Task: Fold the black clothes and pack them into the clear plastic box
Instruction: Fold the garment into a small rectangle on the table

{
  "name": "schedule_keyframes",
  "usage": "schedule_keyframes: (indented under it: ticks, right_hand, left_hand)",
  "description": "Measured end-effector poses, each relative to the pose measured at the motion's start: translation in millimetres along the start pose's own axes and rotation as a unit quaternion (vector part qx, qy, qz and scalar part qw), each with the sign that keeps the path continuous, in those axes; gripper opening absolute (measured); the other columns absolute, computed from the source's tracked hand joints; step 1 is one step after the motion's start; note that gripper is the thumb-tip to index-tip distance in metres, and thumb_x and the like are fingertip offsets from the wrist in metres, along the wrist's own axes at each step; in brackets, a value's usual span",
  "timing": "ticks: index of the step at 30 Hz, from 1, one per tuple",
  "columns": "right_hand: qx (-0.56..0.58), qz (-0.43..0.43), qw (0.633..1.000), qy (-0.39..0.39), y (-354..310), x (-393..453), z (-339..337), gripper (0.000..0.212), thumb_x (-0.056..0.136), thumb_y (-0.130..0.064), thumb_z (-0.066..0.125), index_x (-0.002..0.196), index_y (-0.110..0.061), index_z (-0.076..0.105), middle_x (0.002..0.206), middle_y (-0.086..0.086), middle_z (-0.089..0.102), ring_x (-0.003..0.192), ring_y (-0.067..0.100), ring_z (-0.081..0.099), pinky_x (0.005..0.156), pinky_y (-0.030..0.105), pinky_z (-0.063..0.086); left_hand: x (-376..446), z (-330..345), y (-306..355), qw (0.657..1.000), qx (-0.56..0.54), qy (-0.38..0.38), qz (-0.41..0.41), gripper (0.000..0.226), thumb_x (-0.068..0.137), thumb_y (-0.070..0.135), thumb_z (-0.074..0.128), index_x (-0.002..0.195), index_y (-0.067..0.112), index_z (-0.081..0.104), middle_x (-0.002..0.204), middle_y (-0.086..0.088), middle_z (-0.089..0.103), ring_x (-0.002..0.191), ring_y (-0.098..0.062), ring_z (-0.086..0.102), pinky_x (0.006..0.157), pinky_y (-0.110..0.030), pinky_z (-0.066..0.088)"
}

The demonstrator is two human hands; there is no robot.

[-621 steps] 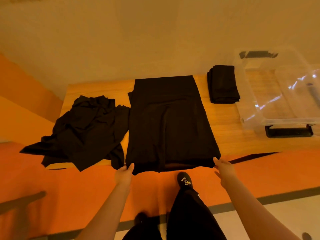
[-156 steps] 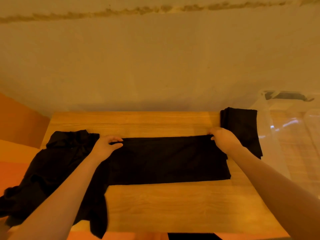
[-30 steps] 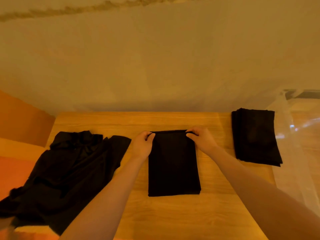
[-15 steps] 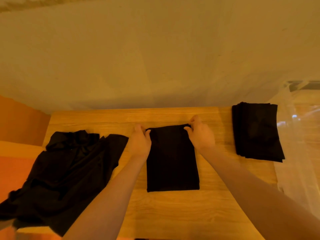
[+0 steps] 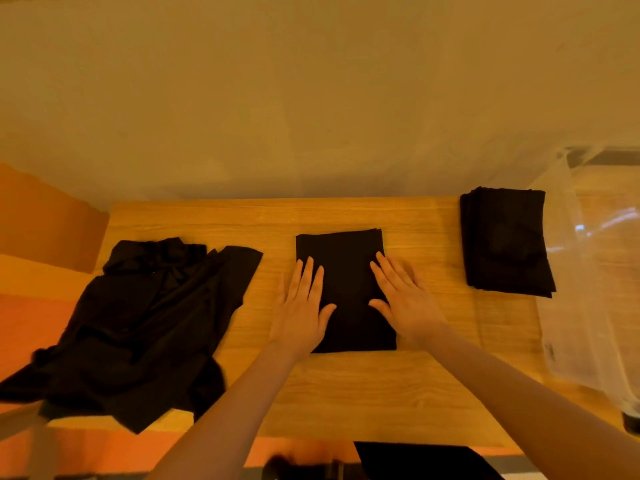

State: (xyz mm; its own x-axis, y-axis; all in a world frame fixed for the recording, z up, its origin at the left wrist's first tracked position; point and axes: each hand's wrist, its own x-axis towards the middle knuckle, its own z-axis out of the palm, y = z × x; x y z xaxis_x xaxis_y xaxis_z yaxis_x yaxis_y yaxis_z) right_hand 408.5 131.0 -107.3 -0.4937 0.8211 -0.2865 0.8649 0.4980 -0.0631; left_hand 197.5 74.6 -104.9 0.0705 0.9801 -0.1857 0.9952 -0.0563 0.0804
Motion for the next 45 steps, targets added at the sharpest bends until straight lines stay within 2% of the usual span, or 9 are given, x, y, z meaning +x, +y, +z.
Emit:
schedule_keyframes:
  ticks: [3,8,10,15,18,21,26,35,45]
  right_hand:
    - [-0.002,-0.077,0.997,0.001,-9.4,-20.4,-9.7,0.067,0.091,-0.060,0.013,0.141,-0.015,0.019,0.150,0.003,0.025,0.138,0.018,0.017,0.116,0.042,0.019]
    - [0.012,-0.152,0.983,-0.104,-23.1,-57.8,1.1,0.069,0.092,-0.056,0.025,0.143,-0.024,-0.009,0.144,-0.010,-0.020,0.134,0.007,-0.023,0.108,0.029,-0.018]
    - [0.034,-0.118,0.991,-0.061,-23.3,-61.2,6.5,0.063,0.089,-0.055,0.015,0.143,-0.023,0.006,0.150,-0.008,-0.002,0.136,0.007,-0.010,0.109,0.032,-0.010]
    - [0.024,-0.105,0.994,-0.028,-28.0,-61.3,-0.2,0.052,0.072,-0.022,0.078,0.121,-0.020,0.060,0.130,-0.001,0.057,0.124,0.011,0.049,0.103,0.033,0.026]
    - [0.128,-0.079,0.989,0.011,-30.7,-59.1,-9.5,0.041,0.093,-0.011,0.052,0.133,-0.017,0.048,0.144,-0.001,0.043,0.137,0.011,0.032,0.112,0.024,0.010]
    - [0.296,0.037,0.955,-0.007,-33.8,-56.0,-27.8,0.034,0.098,-0.021,0.043,0.130,-0.017,0.051,0.136,0.002,0.051,0.138,0.015,0.029,0.106,0.023,0.031]
    - [0.491,0.121,0.862,0.032,-27.8,-35.6,-55.1,0.020,0.093,-0.016,0.052,0.110,-0.015,0.063,0.093,-0.013,0.060,0.085,-0.002,0.055,0.068,0.008,0.043]
    - [0.616,0.155,0.772,-0.026,-9.9,24.5,-66.0,0.051,0.086,-0.012,0.064,0.131,-0.028,0.046,0.112,-0.007,0.049,0.100,0.009,0.052,0.062,0.013,0.048]
    - [0.582,0.175,0.790,0.079,-4.2,60.4,-40.3,0.027,0.095,-0.012,0.048,0.118,-0.022,0.057,0.117,-0.005,0.055,0.113,0.009,0.049,0.090,0.018,0.042]
  left_hand:
    - [-31.9,1.1,-3.0,0.994,0.016,0.009,0.109,0.066,0.090,0.053,0.025,0.140,0.010,0.032,0.147,-0.008,0.036,0.139,-0.023,0.022,0.109,-0.045,0.029]
    - [-73.6,18.1,-19.4,0.986,0.016,-0.066,0.153,0.061,0.089,0.053,0.029,0.137,0.016,0.036,0.141,-0.001,0.046,0.137,-0.015,0.025,0.111,-0.038,0.030]
    - [-71.4,12.8,-22.8,0.984,-0.020,-0.088,0.151,0.053,0.089,0.046,0.031,0.132,0.020,0.048,0.137,0.003,0.051,0.134,-0.012,0.034,0.108,-0.034,0.033]
    - [-65.8,-4.5,-26.0,0.985,-0.096,-0.034,0.143,0.034,0.096,0.024,0.041,0.126,0.019,0.057,0.138,0.005,0.050,0.131,-0.007,0.038,0.111,-0.027,0.024]
    - [-62.4,-11.5,-23.2,0.972,-0.223,-0.021,0.074,0.032,0.097,0.020,0.046,0.127,0.017,0.055,0.137,0.002,0.050,0.129,-0.003,0.036,0.111,-0.026,0.032]
    - [-54.6,-31.2,-19.6,0.944,-0.326,-0.044,-0.011,0.030,0.096,0.021,0.047,0.124,0.017,0.056,0.128,0.002,0.055,0.119,-0.009,0.049,0.098,-0.018,0.038]
    - [-32.4,-66.5,-13.3,0.862,-0.493,-0.035,-0.112,0.015,0.096,0.020,0.047,0.089,0.030,0.057,0.091,0.008,0.058,0.081,0.000,0.052,0.070,-0.012,0.042]
    - [36.5,-76.7,-2.8,0.858,-0.472,0.037,-0.199,0.020,0.099,0.028,0.040,0.096,0.014,0.054,0.076,0.008,0.051,0.071,-0.006,0.051,0.051,-0.002,0.037]
    - [57.1,-41.8,-11.3,0.745,-0.606,-0.016,-0.279,0.038,0.092,0.016,0.055,0.129,0.012,0.047,0.123,-0.002,0.057,0.110,-0.012,0.055,0.083,-0.018,0.047]
